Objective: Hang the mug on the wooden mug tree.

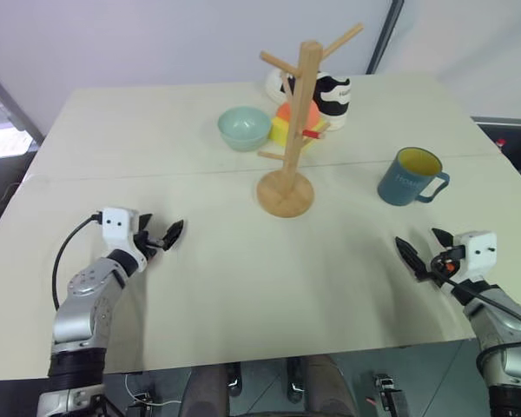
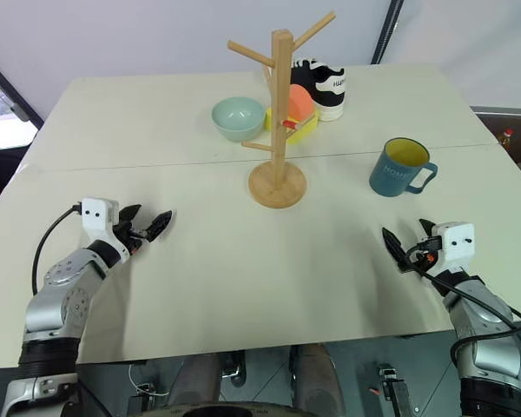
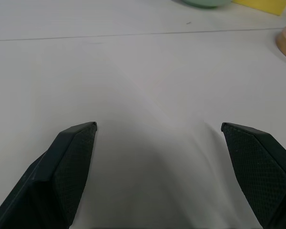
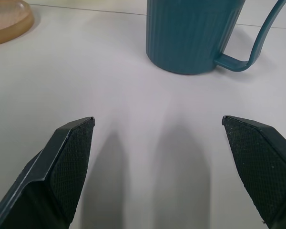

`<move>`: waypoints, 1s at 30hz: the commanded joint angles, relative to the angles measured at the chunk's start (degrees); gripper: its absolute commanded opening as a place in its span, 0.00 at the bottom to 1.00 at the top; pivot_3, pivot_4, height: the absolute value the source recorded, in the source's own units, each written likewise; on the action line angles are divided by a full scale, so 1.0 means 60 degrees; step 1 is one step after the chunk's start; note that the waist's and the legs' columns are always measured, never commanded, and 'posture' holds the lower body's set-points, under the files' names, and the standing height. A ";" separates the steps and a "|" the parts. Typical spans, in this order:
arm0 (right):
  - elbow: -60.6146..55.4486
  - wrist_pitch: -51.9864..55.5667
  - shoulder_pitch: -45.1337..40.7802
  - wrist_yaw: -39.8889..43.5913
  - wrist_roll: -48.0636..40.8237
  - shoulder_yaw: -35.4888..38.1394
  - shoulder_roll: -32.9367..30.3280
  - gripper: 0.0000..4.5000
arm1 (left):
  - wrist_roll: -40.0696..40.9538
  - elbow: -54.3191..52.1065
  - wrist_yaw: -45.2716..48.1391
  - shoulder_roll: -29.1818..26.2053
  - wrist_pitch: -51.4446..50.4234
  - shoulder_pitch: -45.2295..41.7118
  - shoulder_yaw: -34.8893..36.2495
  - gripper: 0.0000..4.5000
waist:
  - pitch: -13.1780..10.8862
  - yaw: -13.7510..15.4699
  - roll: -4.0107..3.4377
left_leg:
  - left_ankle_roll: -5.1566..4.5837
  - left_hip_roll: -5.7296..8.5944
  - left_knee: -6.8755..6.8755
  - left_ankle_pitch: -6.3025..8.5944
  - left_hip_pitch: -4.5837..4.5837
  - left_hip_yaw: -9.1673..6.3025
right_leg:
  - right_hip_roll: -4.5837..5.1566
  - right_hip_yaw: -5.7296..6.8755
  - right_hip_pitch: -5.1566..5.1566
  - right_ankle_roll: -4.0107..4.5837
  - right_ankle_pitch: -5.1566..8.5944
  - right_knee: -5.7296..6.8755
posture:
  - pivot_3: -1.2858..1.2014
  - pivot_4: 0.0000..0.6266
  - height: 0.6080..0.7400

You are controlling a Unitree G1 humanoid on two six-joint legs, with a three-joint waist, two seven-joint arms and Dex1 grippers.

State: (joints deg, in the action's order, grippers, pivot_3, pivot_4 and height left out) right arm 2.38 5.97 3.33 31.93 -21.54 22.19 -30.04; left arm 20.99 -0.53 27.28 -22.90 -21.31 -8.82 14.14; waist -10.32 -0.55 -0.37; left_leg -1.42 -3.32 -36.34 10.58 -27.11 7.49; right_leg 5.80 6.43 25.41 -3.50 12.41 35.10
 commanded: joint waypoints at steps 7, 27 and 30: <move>-0.0325 0.0156 -0.0227 -0.0383 -0.0056 0.0192 -0.0028 0.99 | 0.0071 -0.0048 0.0235 -0.0076 0.0075 -0.0238 -0.0092 1.00 | 0.0000 -0.0004 0.0000 | -0.0001 0.0001 -0.0004 -0.0001 0.0001 0.0010 | -0.0013 0.0000 -0.0002 0.0000 -0.0002 0.0002 | 0.52 0.24 0.94; 0.1487 -0.0042 -0.2323 -0.2651 0.1030 0.0383 -0.0143 0.99 | 0.0840 -0.3431 0.2775 0.0394 -0.1036 -0.1747 -0.4162 1.00 | 0.0004 -0.0023 -0.0004 | -0.0004 -0.0014 -0.0040 -0.0004 0.0040 0.0027 | -0.0041 -0.0003 -0.0042 0.0010 -0.0027 0.0029 | 0.52 0.24 0.94; 0.1775 -0.0180 -0.2523 -0.2823 0.1121 0.0378 -0.0150 0.99 | 0.0848 -0.3463 0.2798 0.0445 -0.1046 -0.1915 -0.4250 1.00 | 0.0004 -0.0032 -0.0005 | -0.0004 -0.0020 -0.0061 -0.0004 0.0058 0.0026 | -0.0042 -0.0005 -0.0060 -0.0016 -0.0010 0.0041 | 0.52 0.24 0.94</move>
State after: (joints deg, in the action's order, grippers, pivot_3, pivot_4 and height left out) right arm 13.09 6.70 -10.40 15.85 -15.16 23.03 -30.27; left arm 25.66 -18.91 43.71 -20.48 -27.94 -19.37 -10.98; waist -10.29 -0.74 -0.40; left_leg -1.44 -3.45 -36.73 10.55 -26.71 7.64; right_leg 5.55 6.39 24.99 -3.60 12.35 35.35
